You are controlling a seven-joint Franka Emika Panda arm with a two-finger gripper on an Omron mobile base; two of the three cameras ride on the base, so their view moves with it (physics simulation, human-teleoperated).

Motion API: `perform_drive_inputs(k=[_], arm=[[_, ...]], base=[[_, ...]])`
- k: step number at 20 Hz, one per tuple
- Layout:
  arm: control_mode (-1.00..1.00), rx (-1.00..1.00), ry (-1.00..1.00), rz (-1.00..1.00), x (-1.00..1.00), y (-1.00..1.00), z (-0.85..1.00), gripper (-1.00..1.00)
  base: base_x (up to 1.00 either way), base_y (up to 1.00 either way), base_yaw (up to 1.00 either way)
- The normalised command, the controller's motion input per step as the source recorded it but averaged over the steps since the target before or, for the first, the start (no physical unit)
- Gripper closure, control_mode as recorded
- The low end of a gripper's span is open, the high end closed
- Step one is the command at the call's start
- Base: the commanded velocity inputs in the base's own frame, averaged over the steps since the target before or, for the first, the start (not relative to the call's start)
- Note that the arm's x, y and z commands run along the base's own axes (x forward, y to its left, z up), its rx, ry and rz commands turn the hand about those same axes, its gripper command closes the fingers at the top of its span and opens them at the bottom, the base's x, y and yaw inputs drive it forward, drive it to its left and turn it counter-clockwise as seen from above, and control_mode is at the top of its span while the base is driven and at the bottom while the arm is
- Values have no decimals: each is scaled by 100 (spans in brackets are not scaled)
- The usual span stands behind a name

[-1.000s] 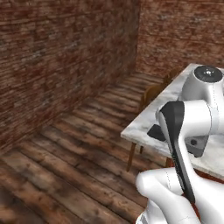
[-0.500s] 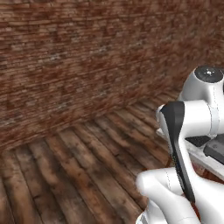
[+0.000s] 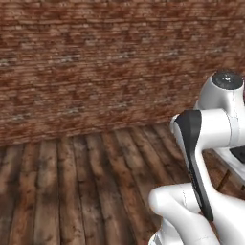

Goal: Grab the lemon and onion from the fridge, place them in the blender, close the lid, and turn on the blender to create a marinade.

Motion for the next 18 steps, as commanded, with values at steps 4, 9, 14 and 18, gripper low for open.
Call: perform_drive_inputs(k=[4,9,14,18], arm=[[100,0,0,0,0,0,0,-100],[100,0,0,0,0,0,0,-100],[100,0,0,0,0,0,0,-100],[100,0,0,0,0,0,0,-100]], base=[[-71,-4,45],[-64,0,44],[-51,0,46],[-46,0,50]])
